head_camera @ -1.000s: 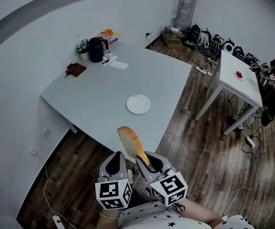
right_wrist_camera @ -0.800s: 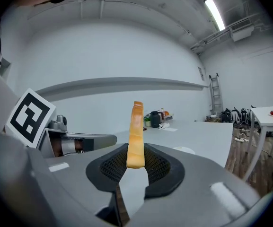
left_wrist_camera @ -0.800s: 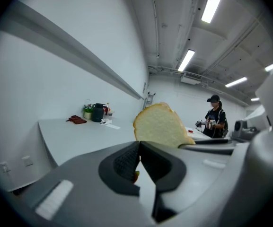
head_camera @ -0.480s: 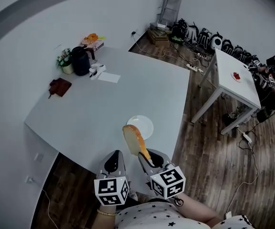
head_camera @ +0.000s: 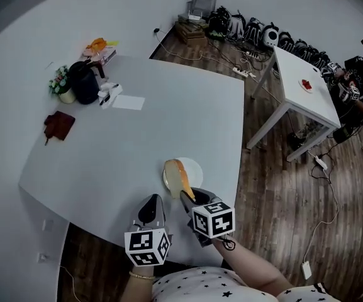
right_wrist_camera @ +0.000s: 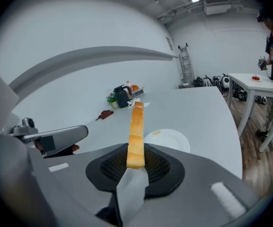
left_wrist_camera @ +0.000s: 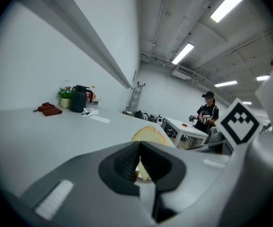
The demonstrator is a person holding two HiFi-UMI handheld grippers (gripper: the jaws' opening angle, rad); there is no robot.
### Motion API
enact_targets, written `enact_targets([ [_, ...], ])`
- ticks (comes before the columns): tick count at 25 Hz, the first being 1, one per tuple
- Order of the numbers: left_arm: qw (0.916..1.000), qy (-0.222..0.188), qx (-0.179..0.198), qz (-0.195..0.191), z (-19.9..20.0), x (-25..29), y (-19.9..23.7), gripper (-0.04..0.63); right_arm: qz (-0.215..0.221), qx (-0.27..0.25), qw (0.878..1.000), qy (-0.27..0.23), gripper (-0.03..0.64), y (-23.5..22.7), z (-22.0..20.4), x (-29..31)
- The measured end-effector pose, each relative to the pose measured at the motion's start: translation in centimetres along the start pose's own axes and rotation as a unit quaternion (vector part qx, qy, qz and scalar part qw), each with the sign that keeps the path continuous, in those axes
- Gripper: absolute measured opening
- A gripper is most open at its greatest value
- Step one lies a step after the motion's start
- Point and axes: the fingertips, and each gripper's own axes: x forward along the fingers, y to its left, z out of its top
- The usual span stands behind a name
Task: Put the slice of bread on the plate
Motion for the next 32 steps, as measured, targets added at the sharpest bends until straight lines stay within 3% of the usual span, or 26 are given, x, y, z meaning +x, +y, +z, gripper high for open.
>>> enact_targets([
  [5,0.9998,0.015,-0.001,-0.013,-0.3,1.6,0.4,0.008,-0.008,0.052,0.998,0.039,0.086,-1.4,-0.5,2.6],
  [11,0.9996,0.020,-0.006,-0.021,-0.2,3.0,0.8,0.008,-0.001,0.075,0.995,0.066,0.091,-2.4,-0.1,4.1],
  [18,0.9993,0.022,-0.009,-0.030,-0.2,4.3,0.4,0.008,-0.074,-0.027,0.994,0.069,0.160,-4.3,0.3,4.1],
  [21,0.9991,0.023,-0.008,-0.034,0.0,4.5,0.0,0.008,-0.102,-0.066,0.990,0.066,0.221,-5.1,0.4,3.9],
  [26,0.9989,0.027,-0.006,-0.037,-0.2,4.4,-0.1,0.008,-0.104,-0.079,0.991,0.042,0.230,-4.7,0.6,3.1],
  [30,0.9986,0.032,-0.002,-0.042,-0.5,4.2,-0.3,0.008,-0.086,-0.085,0.993,-0.006,0.189,-2.8,1.5,1.6],
  [31,0.9985,0.033,0.000,-0.044,-0.6,4.1,-0.4,0.008,-0.080,-0.091,0.992,-0.026,0.145,-2.2,2.0,1.0],
  [32,0.9984,0.033,0.001,-0.047,-0.6,4.0,-0.5,0.008,-0.071,-0.095,0.992,-0.049,0.059,-1.5,2.4,0.3],
])
